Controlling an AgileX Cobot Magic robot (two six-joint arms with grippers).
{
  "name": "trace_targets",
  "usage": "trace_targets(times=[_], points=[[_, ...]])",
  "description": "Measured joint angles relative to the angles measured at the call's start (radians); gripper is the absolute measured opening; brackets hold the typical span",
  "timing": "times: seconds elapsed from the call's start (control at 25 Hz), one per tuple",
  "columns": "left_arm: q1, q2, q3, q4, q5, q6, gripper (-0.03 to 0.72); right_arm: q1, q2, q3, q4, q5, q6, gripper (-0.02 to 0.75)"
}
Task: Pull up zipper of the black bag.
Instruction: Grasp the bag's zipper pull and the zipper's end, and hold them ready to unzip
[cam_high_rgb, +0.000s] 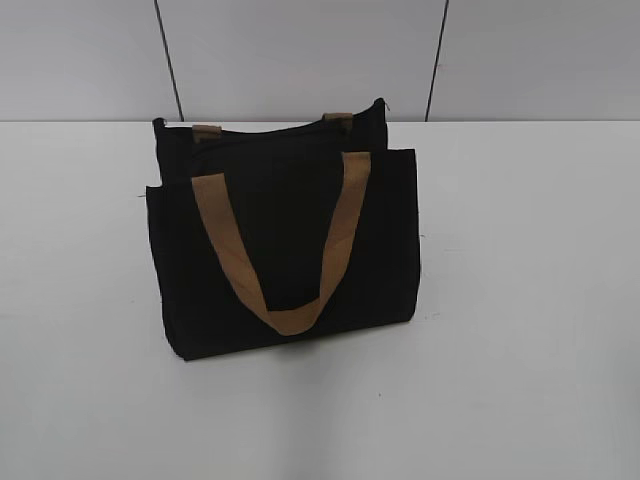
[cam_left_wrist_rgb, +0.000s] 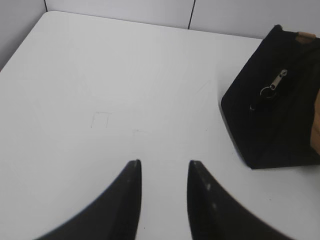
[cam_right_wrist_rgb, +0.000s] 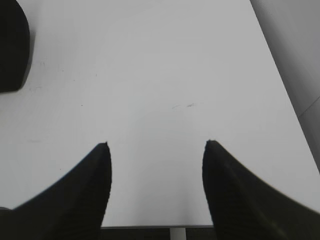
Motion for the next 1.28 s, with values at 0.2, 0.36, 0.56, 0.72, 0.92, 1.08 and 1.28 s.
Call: trace_targets(times=[0.2,0.36,0.56,0.72,0.92,1.08,1.28], points=[[0.000,0.000,0.000,0.000,0.000,0.000,0.239,0.000,0.000,0.000,0.000,0.000,0.000,0.452],[0.000,0.000,0.000,0.000,0.000,0.000,0.239,0.000,0.000,0.000,0.000,0.000,0.000,0.452],[0.000,0.000,0.000,0.000,0.000,0.000,0.239,0.000,0.000,0.000,0.000,0.000,0.000,0.452],[0.000,0.000,0.000,0.000,0.000,0.000,0.239,0.000,0.000,0.000,0.000,0.000,0.000,0.452],[0.000,0.045,-0.032,-0.001,-0.079,0.000,0.239,0.000,0.000,0.000,0.000,-0.001,0.000,0.452],[0.000,0.147,-0.070,-0.003,-0.248,0.042,0.239,0.000,0.000,0.000,0.000,-0.001,0.000,0.452],[-0.023,0.278,-0.071,-0.022,-0.494,0.057,0.240,0.000,0.000,0.000,0.000,-0.001,0.000,0.452]])
